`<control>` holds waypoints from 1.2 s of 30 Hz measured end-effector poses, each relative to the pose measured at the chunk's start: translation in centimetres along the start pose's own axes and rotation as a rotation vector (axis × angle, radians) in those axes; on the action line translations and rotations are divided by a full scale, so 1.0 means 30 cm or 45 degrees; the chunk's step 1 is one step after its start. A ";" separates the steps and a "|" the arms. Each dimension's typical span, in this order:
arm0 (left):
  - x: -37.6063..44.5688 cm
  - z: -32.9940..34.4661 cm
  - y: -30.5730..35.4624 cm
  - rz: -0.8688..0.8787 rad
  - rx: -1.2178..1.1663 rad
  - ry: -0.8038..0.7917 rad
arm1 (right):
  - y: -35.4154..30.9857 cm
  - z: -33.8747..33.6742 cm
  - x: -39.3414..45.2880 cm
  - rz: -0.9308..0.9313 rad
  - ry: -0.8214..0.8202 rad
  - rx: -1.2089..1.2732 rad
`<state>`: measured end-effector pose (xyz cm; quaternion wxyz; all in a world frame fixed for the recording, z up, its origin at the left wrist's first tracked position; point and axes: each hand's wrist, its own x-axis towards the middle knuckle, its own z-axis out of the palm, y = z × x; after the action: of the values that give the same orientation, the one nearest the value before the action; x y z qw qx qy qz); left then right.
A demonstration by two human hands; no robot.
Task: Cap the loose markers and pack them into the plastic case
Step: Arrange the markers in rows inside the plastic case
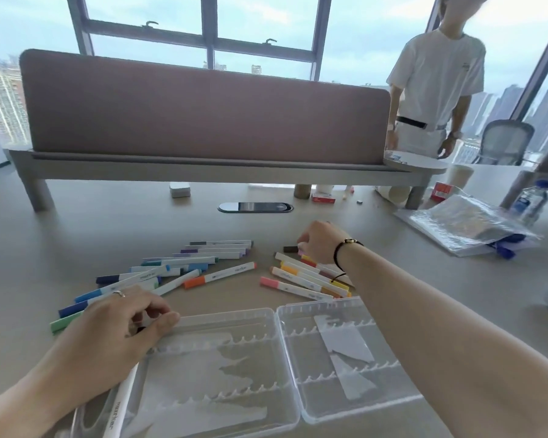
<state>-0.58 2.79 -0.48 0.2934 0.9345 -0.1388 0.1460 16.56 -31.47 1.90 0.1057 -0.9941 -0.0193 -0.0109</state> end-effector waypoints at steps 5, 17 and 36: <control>0.006 0.000 -0.013 0.017 0.031 -0.005 | -0.032 -0.001 0.035 -0.079 -0.004 -0.260; 0.012 -0.001 -0.005 0.017 0.029 -0.057 | -0.137 -0.040 -0.041 -0.360 0.254 -0.572; 0.003 -0.065 0.042 -0.167 -0.938 -0.029 | -0.580 0.085 -0.595 -0.142 -0.291 1.676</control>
<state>-1.31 2.93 1.74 0.6171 0.7748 -0.1250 0.0567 -1.95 -14.57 2.61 0.6866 -0.7148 -0.0842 0.1032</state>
